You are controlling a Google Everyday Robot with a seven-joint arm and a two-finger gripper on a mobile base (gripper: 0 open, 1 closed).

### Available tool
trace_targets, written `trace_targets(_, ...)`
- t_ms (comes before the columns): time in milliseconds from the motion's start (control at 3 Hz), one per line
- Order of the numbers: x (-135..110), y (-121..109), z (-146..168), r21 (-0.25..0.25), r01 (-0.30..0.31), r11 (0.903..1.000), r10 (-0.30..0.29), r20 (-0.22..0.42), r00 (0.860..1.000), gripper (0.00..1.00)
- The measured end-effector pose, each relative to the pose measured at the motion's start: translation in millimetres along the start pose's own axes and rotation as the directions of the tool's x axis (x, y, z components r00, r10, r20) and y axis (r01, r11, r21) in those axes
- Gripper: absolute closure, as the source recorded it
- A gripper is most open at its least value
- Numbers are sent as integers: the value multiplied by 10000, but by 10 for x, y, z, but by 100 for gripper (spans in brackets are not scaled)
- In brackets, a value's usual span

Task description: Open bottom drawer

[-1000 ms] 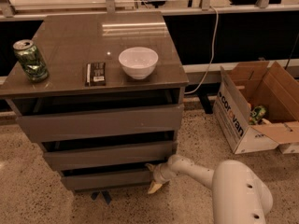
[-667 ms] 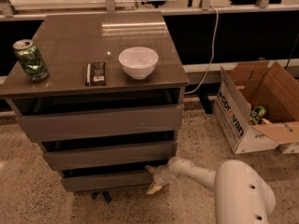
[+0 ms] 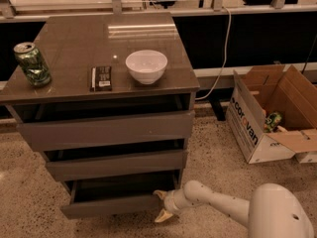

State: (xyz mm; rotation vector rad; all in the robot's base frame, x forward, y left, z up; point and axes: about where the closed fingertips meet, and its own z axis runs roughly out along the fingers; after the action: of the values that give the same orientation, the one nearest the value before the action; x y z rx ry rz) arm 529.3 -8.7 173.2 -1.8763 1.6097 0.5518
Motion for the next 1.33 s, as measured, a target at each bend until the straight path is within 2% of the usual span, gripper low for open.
trace_targets(333, -224, 381, -291, 113, -56, 9999, 53, 289, 9996, 33)
trace_targets(667, -551, 621, -536, 66, 367, 9993, -369, 372, 9986, 33)
trace_targets(1000, -786, 678, -670, -101, 888, 9960, -884, 408, 9953, 32)
trace_targets(1333, -781, 667, -523, -594, 1018, 9930, -991, 477, 9939, 30)
